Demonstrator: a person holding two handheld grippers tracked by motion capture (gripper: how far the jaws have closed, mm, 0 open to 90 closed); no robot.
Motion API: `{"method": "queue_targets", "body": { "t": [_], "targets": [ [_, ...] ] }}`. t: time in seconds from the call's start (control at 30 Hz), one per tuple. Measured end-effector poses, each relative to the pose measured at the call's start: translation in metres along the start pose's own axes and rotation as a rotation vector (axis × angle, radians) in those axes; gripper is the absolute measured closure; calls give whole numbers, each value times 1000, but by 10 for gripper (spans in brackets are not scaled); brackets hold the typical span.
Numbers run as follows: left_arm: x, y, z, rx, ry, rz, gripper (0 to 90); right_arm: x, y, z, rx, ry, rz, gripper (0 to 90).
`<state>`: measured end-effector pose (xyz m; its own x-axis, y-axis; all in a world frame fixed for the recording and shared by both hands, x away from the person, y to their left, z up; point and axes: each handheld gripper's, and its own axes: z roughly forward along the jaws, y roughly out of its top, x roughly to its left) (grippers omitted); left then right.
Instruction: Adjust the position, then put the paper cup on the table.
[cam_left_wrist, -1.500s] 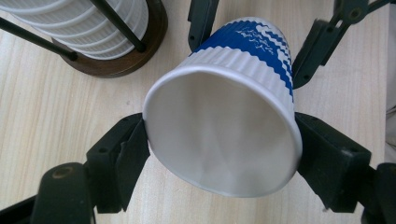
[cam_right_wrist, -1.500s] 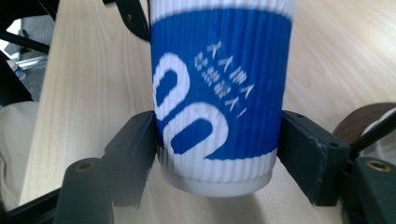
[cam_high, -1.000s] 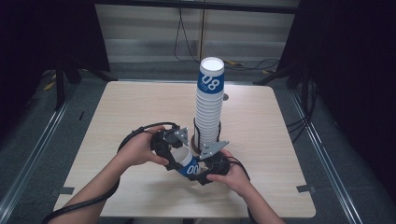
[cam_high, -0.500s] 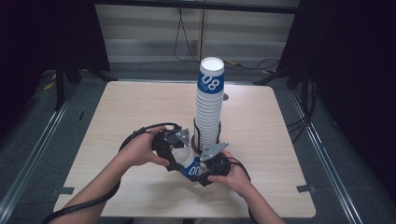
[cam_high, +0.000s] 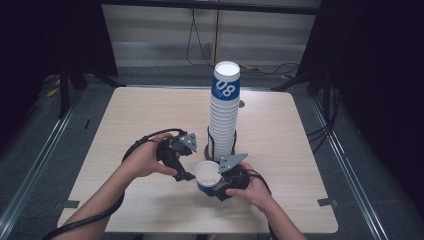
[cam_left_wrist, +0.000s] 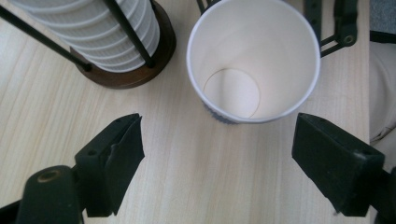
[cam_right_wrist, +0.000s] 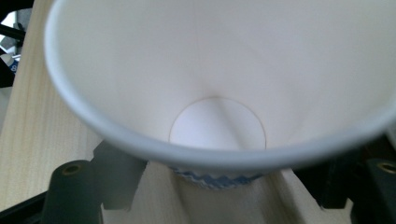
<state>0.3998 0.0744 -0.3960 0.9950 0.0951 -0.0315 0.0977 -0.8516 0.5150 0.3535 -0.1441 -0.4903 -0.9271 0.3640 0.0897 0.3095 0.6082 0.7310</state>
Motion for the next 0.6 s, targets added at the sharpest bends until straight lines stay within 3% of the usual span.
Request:
{"method": "queue_targets", "body": {
  "t": [0.1,0.3,0.37,0.6],
  "targets": [
    [2,-3,2,-2,-6,-6,159,0,-1,-3,3,-3,2,216],
    [6,-14,6,-15,-7,-64,159,0,-8,-14,20,-4,6,184],
    [6,-17,7,-14,-13,-68,160,0,-9,-18,41,-23,-4,172],
    [8,-30,9,-19,-11,-82,160,-2,-10,-31,28,-39,8,165]
  ]
}}
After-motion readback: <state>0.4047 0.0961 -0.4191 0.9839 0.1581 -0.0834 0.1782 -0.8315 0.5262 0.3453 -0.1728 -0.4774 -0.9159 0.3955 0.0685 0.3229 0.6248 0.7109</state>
